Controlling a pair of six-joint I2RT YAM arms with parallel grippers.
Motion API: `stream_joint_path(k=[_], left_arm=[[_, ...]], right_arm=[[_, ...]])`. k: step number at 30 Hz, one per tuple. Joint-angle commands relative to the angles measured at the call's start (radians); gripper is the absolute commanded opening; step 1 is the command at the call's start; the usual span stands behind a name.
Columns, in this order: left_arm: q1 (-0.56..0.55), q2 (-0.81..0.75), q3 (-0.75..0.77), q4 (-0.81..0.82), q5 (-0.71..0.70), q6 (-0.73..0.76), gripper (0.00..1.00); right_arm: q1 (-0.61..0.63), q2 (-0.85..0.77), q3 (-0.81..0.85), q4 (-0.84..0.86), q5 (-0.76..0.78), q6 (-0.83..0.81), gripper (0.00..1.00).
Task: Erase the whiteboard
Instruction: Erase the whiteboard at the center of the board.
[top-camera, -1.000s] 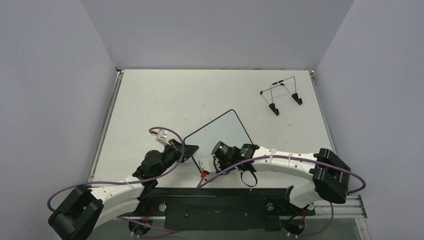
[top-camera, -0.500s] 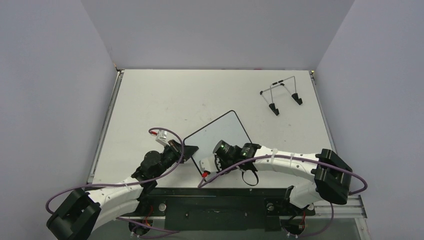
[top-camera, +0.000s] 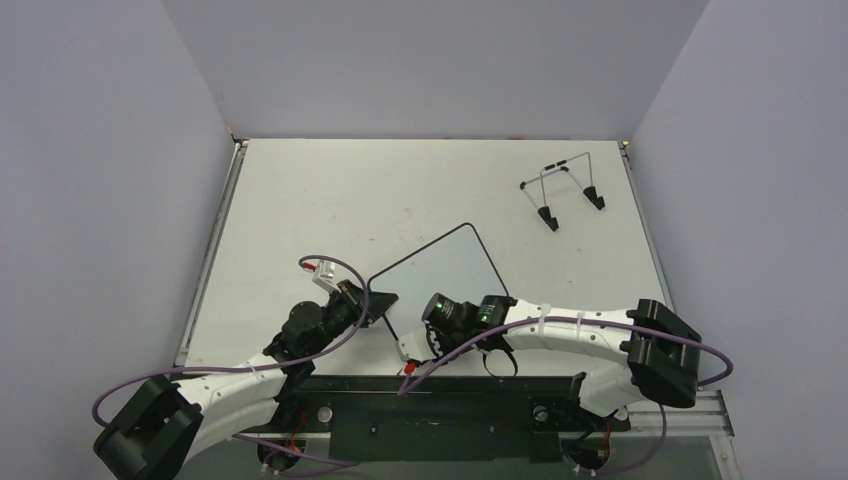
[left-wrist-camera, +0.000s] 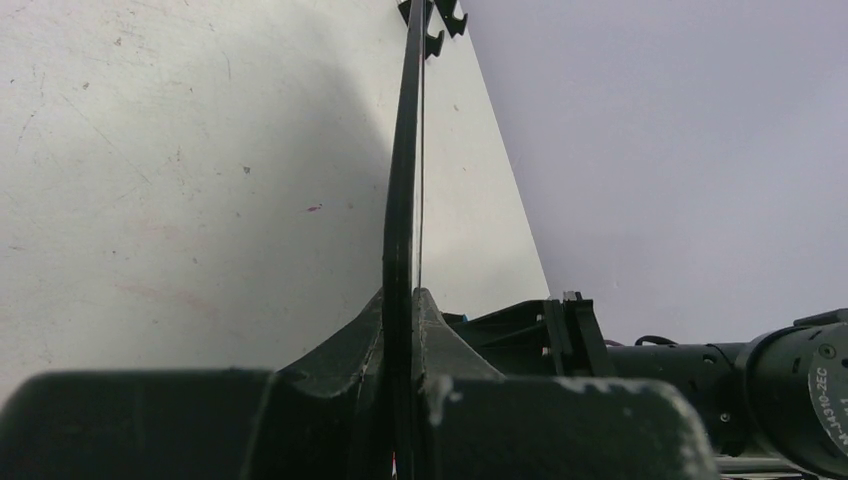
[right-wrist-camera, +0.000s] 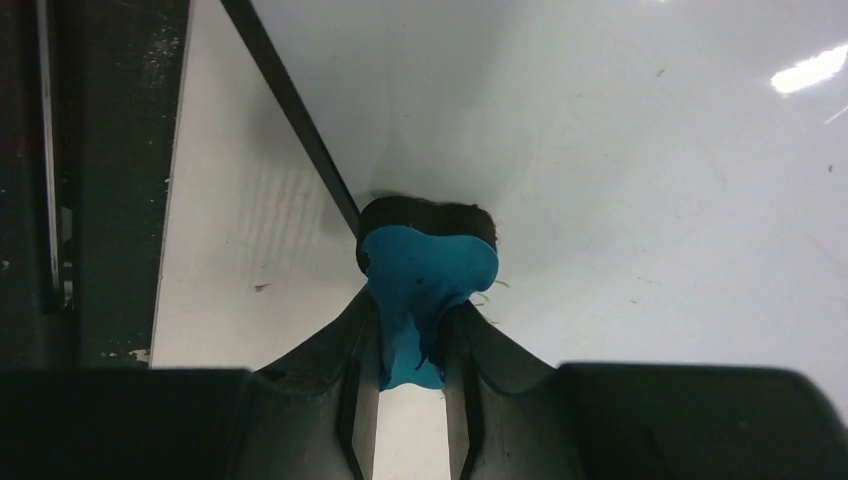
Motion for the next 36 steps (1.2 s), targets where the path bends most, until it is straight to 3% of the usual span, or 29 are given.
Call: stream_joint_path(k=[1, 3, 5, 10, 14, 19, 23, 28, 31, 36], left_arm=[[-0.004, -0.042, 0.023, 0.138, 0.009, -0.023, 0.00], [-0.003, -0.051, 0.021, 0.130, 0.006, -0.016, 0.00], [-0.003, -0.049, 0.025, 0.130, 0.009, -0.010, 0.00], [-0.004, -0.019, 0.042, 0.145, 0.038, -0.010, 0.00], [-0.003, -0.035, 0.031, 0.140, 0.034, -0.010, 0.00], [-0.004, -0.070, 0.027, 0.113, 0.019, 0.004, 0.00], [-0.002, -0.056, 0.042, 0.108, 0.033, 0.017, 0.00], [-0.002, -0.036, 0.045, 0.126, 0.048, 0.014, 0.00], [-0.003, -0.045, 0.040, 0.125, 0.046, 0.011, 0.00], [-0.002, -0.064, 0.031, 0.112, 0.035, 0.018, 0.00]], right_arm=[[-0.054, -0.004, 0.015, 0.032, 0.066, 0.014, 0.00], [-0.172, -0.034, 0.007, 0.070, 0.066, 0.035, 0.00], [-0.207, -0.070, -0.016, 0.085, 0.051, 0.038, 0.00], [-0.132, -0.074, -0.007, 0.031, -0.056, 0.015, 0.00], [-0.059, -0.029, -0.001, 0.029, -0.014, 0.008, 0.00], [-0.195, -0.033, -0.013, 0.119, 0.120, 0.055, 0.00], [-0.216, -0.069, -0.046, 0.111, 0.066, 0.025, 0.00], [-0.048, -0.035, -0.021, 0.034, 0.001, -0.006, 0.00], [-0.011, -0.008, -0.013, 0.025, 0.019, -0.009, 0.00], [-0.127, -0.044, -0.033, 0.077, 0.079, 0.012, 0.00]])
